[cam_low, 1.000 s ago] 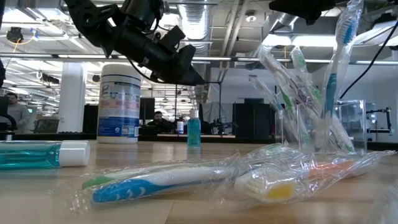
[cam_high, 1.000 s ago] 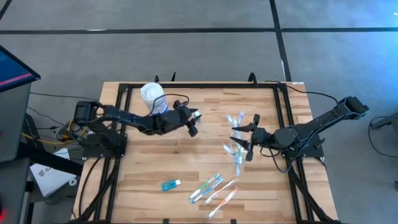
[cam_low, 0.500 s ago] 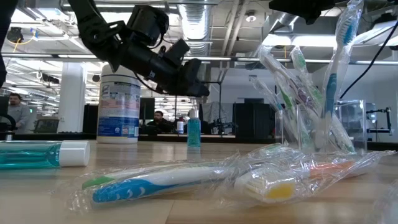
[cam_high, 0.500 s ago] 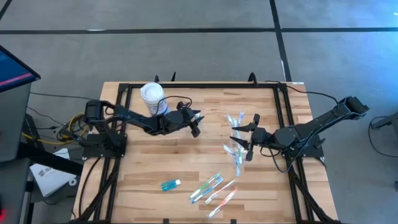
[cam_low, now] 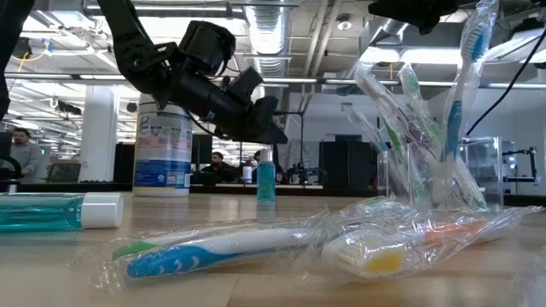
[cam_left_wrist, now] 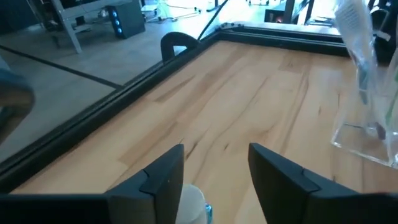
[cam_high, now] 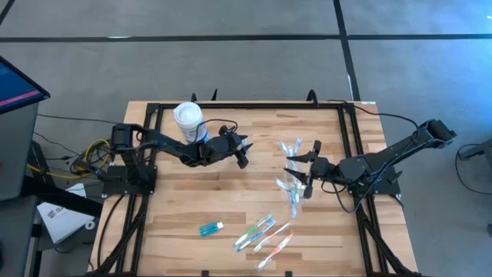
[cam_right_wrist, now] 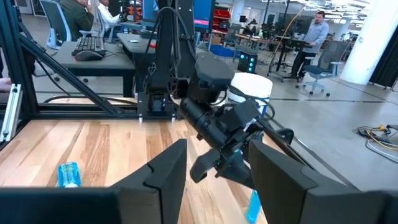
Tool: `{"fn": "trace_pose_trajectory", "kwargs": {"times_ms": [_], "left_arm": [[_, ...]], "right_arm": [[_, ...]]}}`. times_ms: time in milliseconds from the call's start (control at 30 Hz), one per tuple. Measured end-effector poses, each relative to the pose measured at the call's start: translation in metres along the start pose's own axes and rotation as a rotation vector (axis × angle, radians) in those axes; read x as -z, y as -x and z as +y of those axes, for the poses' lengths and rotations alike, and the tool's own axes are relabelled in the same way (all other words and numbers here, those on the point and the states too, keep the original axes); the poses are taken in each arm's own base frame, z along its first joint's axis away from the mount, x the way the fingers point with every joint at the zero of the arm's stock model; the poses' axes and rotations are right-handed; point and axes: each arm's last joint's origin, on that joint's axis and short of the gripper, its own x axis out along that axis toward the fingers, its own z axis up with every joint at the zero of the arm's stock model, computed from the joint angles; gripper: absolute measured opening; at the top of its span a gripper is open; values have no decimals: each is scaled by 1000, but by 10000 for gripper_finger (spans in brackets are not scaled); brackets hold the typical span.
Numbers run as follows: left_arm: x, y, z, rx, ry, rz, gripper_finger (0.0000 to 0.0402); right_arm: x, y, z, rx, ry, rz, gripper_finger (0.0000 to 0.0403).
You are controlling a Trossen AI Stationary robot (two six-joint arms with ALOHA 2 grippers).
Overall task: Pick & Place toothbrushing station
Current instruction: Put the blue mouthwash into the transparent organizer
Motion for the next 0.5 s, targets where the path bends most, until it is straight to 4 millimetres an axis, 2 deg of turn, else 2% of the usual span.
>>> {"fn": "trace_pose_trajectory", "kwargs": {"times_ms": [233,500], "left_arm": [[4,-5,5,-35,1,0,216],[4,-7,9,-46,8,1,227]], "right_arm": [[0,0,0,0,2,2,161],[0,0,0,0,3,3,162]]}}
